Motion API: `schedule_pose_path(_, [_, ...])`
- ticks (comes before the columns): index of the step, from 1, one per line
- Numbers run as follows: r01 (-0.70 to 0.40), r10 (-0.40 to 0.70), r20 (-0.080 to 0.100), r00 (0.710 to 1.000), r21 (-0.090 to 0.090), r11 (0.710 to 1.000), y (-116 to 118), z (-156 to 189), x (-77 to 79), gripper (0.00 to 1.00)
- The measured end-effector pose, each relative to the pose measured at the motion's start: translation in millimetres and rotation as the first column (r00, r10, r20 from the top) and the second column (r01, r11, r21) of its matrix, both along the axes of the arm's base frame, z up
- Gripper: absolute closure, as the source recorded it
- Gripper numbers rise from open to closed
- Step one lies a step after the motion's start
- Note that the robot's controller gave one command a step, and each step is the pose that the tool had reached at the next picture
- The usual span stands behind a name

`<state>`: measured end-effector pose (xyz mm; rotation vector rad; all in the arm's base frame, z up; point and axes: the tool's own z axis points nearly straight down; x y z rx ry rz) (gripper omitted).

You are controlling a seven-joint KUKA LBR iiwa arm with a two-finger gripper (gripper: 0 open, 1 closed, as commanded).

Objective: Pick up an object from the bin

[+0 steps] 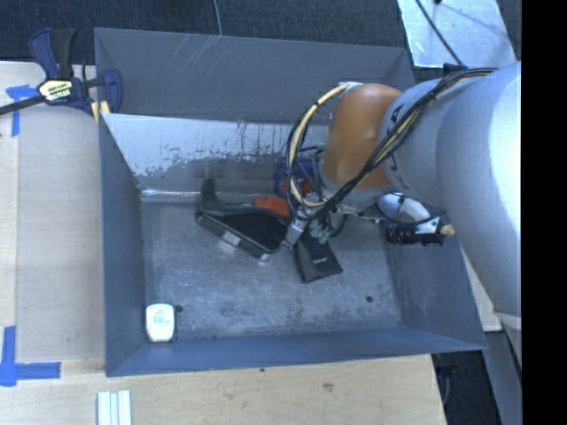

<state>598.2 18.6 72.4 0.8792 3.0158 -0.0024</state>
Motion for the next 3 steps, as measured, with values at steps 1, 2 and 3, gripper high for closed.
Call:
schedule_pose_path(1, [-0.002, 0.002, 0.012, 1.000, 0.001, 1.000, -1, 87, 2.6, 1.00])
schedule_pose_path(2, [-0.006, 0.006, 0.006, 1.000, 0.001, 1.000, -1, 99, 3.8, 1.00])
schedule_pose_path(3, [-0.009, 0.009, 0.007, 1.000, 0.001, 1.000, -2, 128, 5.0, 1.00])
